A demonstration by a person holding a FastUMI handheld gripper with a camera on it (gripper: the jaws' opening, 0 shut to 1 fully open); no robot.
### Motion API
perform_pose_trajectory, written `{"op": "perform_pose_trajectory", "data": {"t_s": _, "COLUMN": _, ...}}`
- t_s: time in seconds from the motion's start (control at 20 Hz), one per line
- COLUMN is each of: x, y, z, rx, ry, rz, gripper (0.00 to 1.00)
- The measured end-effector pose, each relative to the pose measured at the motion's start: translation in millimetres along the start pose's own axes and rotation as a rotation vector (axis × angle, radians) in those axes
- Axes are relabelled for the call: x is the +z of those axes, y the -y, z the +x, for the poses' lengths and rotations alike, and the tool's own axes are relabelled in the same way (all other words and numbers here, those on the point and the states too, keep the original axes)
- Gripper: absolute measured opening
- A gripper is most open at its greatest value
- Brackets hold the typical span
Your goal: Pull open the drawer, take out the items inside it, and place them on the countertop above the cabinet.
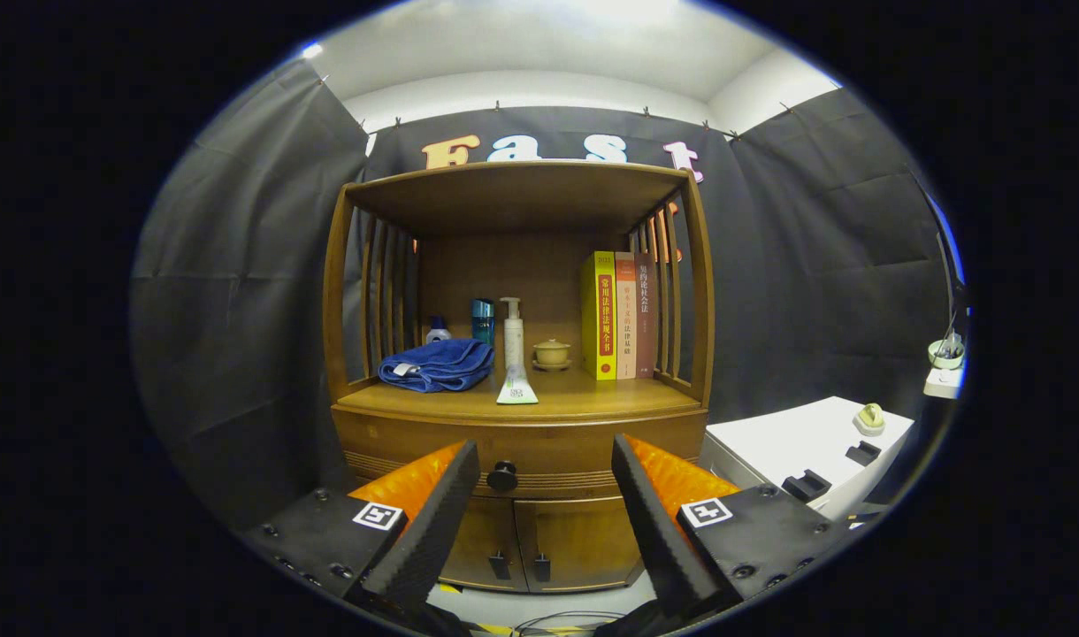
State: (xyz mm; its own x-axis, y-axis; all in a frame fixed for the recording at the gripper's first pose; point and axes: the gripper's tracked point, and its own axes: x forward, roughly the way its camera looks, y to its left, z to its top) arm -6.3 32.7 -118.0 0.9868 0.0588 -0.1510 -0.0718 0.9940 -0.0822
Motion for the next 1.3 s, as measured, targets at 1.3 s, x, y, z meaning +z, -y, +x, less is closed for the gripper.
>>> {"op": "perform_pose_trajectory", "data": {"t_s": 1.3, "x": -9, "y": 3, "z": 12, "rx": -0.003, "ry": 0.001, "rz": 0.004, "gripper": 0.99}}
